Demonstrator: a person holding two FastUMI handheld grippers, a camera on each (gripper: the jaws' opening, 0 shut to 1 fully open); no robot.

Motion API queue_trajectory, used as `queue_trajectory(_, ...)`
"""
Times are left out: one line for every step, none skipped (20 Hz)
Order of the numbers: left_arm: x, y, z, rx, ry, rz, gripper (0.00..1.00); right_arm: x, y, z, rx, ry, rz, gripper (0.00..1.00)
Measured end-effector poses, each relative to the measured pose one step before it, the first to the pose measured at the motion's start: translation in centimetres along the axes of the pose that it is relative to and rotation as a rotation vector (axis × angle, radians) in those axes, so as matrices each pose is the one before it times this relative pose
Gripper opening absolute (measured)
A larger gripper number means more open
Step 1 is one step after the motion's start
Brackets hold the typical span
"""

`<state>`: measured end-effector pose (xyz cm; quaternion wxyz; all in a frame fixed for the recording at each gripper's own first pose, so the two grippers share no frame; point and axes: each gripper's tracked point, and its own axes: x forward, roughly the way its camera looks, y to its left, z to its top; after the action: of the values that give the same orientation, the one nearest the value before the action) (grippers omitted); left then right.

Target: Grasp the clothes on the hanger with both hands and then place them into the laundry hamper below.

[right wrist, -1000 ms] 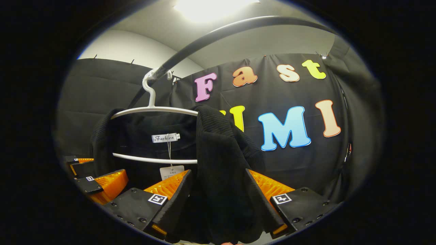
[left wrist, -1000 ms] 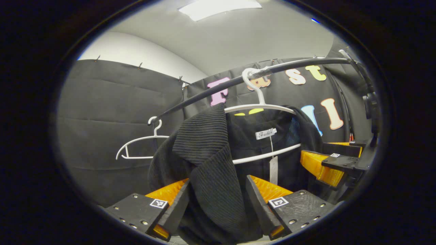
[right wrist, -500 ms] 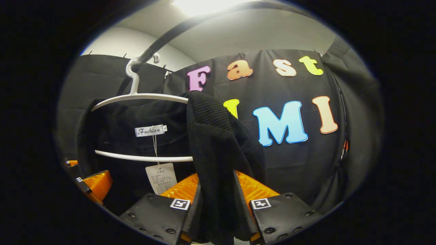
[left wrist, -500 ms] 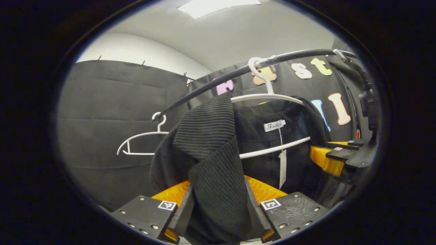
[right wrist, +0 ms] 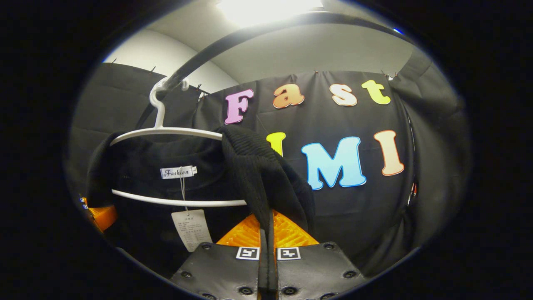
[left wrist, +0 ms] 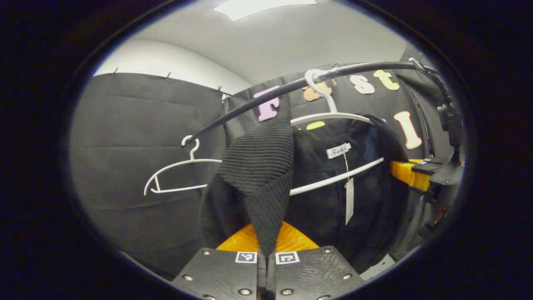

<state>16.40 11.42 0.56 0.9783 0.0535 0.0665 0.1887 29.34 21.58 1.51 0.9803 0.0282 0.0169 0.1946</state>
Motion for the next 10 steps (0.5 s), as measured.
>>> queue_trajectory(-0.149, 0.434, 0.314, -0.00574, -0.00328, 0.00103, 0.01, -0.113, -0.474, 0.541, -0.00387, -0.01475, -0.01361, 0.01)
queue_trajectory(-0.135, 0.612, 0.634, -0.00362, -0.01172, 0.00693, 0.01, -0.154, -0.438, 0.434, -0.00481, -0.00846, -0.01141, 0.01)
queue_trajectory(-0.613, 0.68, 0.844, 0.00183, -0.01343, 0.00613, 0.02, -0.306, -0.472, 0.479, -0.00329, -0.01446, -0.01415, 0.01)
queue_trajectory(-0.68, 0.544, 0.893, 0.00535, -0.01507, 0.00593, 0.0, -0.234, -0.65, 0.589, -0.00142, -0.01521, -0.01601, 0.01)
queue_trajectory(-0.651, 0.407, 1.2, 0.00202, -0.02316, -0.00267, 0.0, -0.073, -0.266, 0.48, 0.00071, -0.01282, -0.01334, 0.01)
queue_trajectory(-0.387, 0.44, 0.989, -0.00301, -0.01846, 0.00078, 0.01, 0.176, -0.454, 0.552, 0.00226, -0.01277, -0.0124, 0.01)
queue_trajectory(-0.377, 0.407, 1.059, -0.00183, -0.0143, 0.00124, 0.01, 0.203, -0.632, 0.499, 0.00118, -0.01203, -0.01063, 0.01)
queue_trajectory(-0.065, 0.443, 0.777, 0.00242, -0.01438, 0.00437, 0.01, 0.235, -0.481, 0.498, -0.00258, -0.00996, -0.00912, 0.01)
queue_trajectory(-0.034, 0.535, 0.85, 0.00492, -0.01074, 0.00615, 0.0, 0.123, -0.354, 0.345, -0.00317, -0.00929, -0.00737, 0.01)
queue_trajectory(0.092, 0.493, 0.681, 0.0048, -0.00613, 0.00392, 0.01, 0.17, -0.296, 0.324, -0.00164, -0.00735, -0.0067, 0.01)
